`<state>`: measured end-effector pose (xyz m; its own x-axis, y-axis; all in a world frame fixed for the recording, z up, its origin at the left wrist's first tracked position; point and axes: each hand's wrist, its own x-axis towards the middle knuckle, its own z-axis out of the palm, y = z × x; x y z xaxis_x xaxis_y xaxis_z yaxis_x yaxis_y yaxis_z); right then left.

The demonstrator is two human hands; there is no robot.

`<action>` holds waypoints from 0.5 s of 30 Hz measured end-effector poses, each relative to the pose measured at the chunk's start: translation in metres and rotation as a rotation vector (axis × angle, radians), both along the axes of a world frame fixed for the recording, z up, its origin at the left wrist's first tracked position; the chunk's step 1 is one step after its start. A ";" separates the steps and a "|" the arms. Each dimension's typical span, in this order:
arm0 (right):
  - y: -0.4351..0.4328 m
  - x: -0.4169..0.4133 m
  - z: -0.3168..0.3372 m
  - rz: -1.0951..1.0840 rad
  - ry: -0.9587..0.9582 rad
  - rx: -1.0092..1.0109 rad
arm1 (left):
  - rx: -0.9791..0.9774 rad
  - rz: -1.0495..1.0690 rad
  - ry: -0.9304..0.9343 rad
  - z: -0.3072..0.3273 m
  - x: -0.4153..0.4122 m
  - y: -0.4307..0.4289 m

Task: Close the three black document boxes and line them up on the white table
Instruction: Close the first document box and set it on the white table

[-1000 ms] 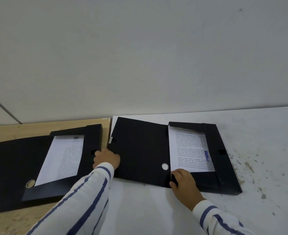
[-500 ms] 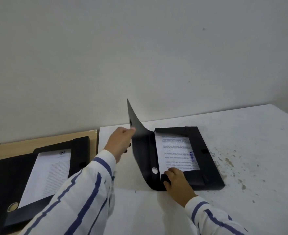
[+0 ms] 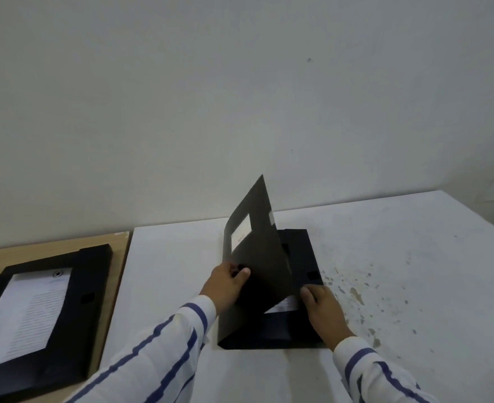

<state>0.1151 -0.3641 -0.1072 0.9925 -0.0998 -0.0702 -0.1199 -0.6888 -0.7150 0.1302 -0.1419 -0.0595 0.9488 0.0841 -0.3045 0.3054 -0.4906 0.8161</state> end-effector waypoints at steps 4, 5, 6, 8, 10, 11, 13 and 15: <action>-0.024 0.010 0.010 -0.032 0.153 0.381 | 0.088 0.007 0.111 -0.025 0.003 -0.011; -0.028 0.013 0.011 -0.026 0.213 0.504 | 0.101 0.014 0.131 -0.030 0.003 -0.014; -0.033 0.017 0.012 -0.039 0.272 0.595 | 0.109 0.021 0.152 -0.035 0.003 -0.017; -0.041 0.027 0.014 -0.098 0.351 0.671 | 0.131 0.034 0.192 -0.044 0.002 -0.024; -0.047 0.033 0.015 -0.097 0.364 0.679 | 0.168 0.053 0.212 -0.052 0.001 -0.031; -0.049 0.035 0.015 -0.068 0.342 0.647 | 0.194 0.065 0.216 -0.055 0.000 -0.034; -0.052 0.038 0.013 -0.017 0.318 0.488 | 0.237 0.090 0.224 -0.059 0.000 -0.039; -0.050 0.037 0.006 0.004 0.328 0.342 | 0.271 0.096 0.231 -0.061 0.000 -0.042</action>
<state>0.1523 -0.4146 -0.1016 0.9127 -0.0129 -0.4084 -0.3754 -0.4209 -0.8257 0.1301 -0.1834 -0.1201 0.8413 0.2763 -0.4646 0.5217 -0.6399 0.5642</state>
